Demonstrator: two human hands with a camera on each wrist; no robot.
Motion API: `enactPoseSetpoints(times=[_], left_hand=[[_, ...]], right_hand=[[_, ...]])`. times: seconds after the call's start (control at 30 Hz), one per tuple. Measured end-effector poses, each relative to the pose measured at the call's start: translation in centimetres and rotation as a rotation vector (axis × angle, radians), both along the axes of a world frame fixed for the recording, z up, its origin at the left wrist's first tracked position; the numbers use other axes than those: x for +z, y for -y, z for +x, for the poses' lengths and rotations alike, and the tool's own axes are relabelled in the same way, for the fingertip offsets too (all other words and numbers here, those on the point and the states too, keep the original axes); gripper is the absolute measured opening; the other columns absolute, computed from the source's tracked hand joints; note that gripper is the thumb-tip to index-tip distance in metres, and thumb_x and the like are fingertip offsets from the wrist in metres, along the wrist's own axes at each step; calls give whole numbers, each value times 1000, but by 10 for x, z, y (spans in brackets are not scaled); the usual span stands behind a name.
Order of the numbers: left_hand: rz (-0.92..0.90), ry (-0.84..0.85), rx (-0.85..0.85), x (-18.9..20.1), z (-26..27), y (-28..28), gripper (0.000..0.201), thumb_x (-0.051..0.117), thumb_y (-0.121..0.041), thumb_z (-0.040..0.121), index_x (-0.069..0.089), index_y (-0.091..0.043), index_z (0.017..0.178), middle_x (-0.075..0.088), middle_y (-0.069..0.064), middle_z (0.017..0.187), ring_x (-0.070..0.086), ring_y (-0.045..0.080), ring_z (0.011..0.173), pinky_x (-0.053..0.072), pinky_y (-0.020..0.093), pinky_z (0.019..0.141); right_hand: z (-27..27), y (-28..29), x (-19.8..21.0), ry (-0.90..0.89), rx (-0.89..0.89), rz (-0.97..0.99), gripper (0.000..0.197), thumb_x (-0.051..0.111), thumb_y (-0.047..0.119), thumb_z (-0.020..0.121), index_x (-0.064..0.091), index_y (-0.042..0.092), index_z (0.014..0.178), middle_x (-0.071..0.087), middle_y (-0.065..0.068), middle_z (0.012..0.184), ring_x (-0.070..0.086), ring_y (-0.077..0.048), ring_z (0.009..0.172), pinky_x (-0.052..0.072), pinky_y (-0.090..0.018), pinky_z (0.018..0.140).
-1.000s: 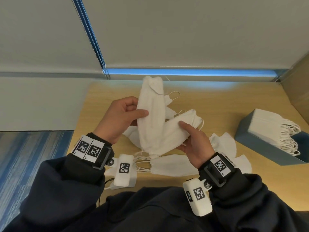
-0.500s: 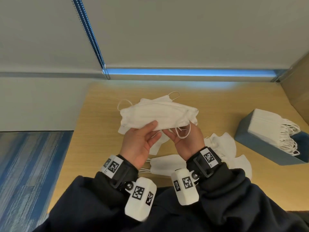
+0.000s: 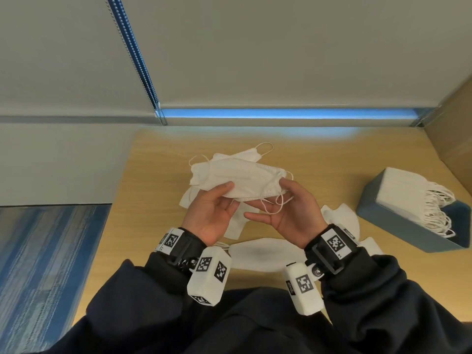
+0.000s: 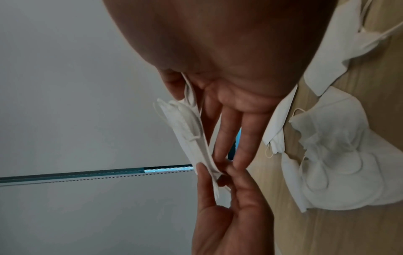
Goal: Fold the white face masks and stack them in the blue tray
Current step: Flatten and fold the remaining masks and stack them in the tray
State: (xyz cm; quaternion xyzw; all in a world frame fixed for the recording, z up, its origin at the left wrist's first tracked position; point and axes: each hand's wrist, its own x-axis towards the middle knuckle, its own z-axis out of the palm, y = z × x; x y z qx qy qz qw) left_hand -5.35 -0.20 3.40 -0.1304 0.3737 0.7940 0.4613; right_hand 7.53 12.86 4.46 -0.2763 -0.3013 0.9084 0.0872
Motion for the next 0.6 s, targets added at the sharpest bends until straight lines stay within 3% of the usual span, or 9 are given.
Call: enactPoseSetpoints(times=[0.13,0.23,0.3,0.33,0.4,0.43,0.5,0.53,0.6], left_hand=[[33,-42,61,1,-6,-1,59,65,9,83,56,-3,140,70,17,127,70,28,114,62,36,85],[-26,-187,148,1,-18,3,76,69,19,77,48,-6,145,66,19,133,68,34,118,60,48,90],[-67,-255,216,2,-28,8,83,72,22,74,44,-9,146,65,17,133,67,35,118,59,52,90],[-60,-299,213,3,-31,10,82,73,22,73,47,-8,145,65,18,133,66,36,120,59,51,90],[-30,-371,169,8,-31,13,76,71,21,75,50,-5,143,65,20,134,65,36,122,58,51,92],[-21,-396,147,11,-29,14,74,69,22,76,50,-4,143,64,20,135,64,36,123,57,51,93],[-7,-438,124,16,-25,13,77,70,21,75,47,-5,144,63,19,137,64,35,124,58,49,92],[-6,-451,126,17,-24,12,82,71,20,73,45,-7,145,62,19,138,63,35,124,58,48,90],[-22,-472,139,20,-23,12,89,74,18,69,42,-12,147,60,17,140,63,34,124,59,49,89]], right_hand=[[3,-3,-5,17,-59,3,44,47,21,97,58,2,135,63,-26,134,63,-47,118,58,-56,88],[5,-12,-7,80,-245,56,30,44,16,98,67,-3,98,68,-26,113,65,-40,107,60,-48,85],[9,-20,-6,61,-338,24,30,40,16,96,58,6,73,71,-20,90,69,-36,96,57,-46,88],[11,-23,-5,53,-354,-1,31,40,18,95,52,11,68,65,-13,72,68,-31,80,57,-44,83],[10,-22,-2,107,-310,43,33,46,28,98,49,16,67,36,0,54,42,-19,51,46,-34,64],[8,-20,-3,165,-253,144,33,53,37,98,51,17,71,28,3,54,30,-17,49,37,-32,58],[4,-13,-6,287,-86,436,32,68,46,93,61,15,91,28,6,56,24,-15,51,26,-32,53],[1,-10,-7,315,1,551,35,74,43,89,63,11,99,30,7,56,24,-14,51,24,-31,52],[-3,-4,-12,322,110,614,33,79,28,87,63,4,102,31,7,54,23,-13,48,20,-29,50]])
